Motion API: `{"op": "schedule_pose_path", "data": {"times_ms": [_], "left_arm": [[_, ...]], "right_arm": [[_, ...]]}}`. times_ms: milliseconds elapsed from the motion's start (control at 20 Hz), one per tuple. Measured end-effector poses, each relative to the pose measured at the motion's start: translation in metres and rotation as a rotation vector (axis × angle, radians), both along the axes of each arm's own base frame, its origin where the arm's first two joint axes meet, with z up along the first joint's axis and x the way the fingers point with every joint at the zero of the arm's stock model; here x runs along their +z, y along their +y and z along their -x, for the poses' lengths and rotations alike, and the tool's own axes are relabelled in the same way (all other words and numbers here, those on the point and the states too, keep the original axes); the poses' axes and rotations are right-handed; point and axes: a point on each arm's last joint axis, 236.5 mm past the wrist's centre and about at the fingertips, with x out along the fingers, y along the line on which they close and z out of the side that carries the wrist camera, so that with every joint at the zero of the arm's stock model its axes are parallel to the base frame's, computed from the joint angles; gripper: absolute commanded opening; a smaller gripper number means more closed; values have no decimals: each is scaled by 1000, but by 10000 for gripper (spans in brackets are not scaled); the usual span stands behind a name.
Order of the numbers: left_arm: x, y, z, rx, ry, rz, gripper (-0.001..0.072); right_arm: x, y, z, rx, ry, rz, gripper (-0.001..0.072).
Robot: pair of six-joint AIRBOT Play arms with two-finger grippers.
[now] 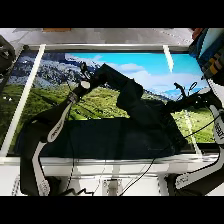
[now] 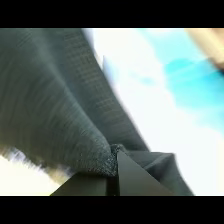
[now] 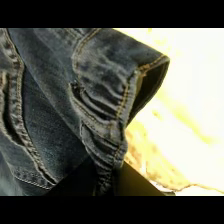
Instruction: Fold the clothes and pants, and hang the long-sleeved shirts on hangers.
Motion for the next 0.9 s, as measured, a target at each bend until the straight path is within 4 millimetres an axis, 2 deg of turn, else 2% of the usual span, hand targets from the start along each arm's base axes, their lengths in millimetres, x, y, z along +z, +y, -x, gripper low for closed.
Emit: {"op": "schedule_pose_path", "data": {"times_ms": [100, 250, 350, 400, 500, 650, 850, 900], "left_arm": [[50, 10, 0, -11, -123, -81, 24], [122, 30, 7, -28, -298, -234, 24], [150, 44, 15, -60, -361, -355, 24], [156, 53, 20, -80, -372, -418, 24], [154, 77, 28, -128, -347, -564, 25], [132, 132, 41, -180, -225, -780, 25], [96, 215, 58, -190, -9, -966, 27], [89, 231, 63, -191, 39, -988, 28]], "right_arm": [[19, -19, -16, -92, -74, 47, 45], [58, -60, -38, -263, -203, 126, 45], [80, -89, -43, -369, -262, 170, 45], [88, -102, -43, -412, -280, 189, 44], [97, -126, -39, -484, -292, 222, 45], [101, -147, -33, -543, -290, 259, 45], [100, -160, -28, -569, -282, 294, 45], [100, -163, -27, -572, -281, 301, 45]]}}
